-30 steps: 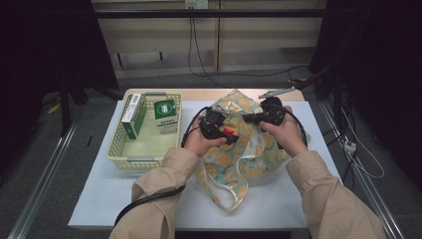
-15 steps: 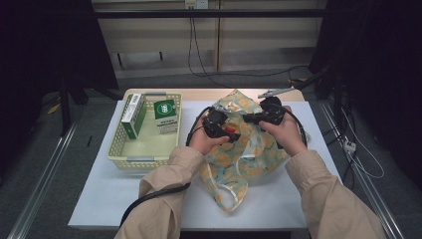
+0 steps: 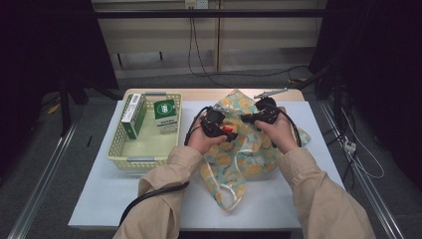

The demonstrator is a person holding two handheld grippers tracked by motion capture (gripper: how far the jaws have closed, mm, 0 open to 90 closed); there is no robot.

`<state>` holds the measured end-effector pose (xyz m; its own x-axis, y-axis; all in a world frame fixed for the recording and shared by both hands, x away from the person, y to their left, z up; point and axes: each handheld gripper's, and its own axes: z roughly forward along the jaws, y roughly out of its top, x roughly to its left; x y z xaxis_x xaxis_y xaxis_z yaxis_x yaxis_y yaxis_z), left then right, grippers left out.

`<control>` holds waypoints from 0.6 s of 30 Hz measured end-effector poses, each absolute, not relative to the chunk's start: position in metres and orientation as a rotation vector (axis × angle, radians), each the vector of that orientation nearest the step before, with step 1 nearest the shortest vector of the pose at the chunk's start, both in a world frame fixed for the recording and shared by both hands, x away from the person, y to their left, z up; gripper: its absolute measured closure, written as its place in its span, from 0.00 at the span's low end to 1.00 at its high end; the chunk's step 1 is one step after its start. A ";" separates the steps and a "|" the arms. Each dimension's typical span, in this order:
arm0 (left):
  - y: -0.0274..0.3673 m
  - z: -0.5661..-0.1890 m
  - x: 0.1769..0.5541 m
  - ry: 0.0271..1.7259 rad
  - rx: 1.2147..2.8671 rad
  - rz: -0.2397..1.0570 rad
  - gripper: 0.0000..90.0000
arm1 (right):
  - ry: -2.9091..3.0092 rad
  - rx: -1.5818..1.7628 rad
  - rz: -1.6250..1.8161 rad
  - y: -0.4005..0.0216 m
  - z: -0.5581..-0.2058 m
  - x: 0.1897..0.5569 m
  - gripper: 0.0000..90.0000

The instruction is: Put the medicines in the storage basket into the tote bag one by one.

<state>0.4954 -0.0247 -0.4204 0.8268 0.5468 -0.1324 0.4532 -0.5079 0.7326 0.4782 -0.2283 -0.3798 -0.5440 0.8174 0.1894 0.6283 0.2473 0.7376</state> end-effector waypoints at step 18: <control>-0.012 -0.405 0.497 0.759 2.148 0.173 0.14 | 2.288 1.349 1.183 -0.226 -0.378 0.474 1.00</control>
<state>0.4971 -0.0124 -0.4046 0.8081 0.5739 -0.1329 0.4593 -0.4726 0.7521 0.4744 -0.2256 -0.3780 -0.5482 0.8144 0.1903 0.6259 0.2486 0.7392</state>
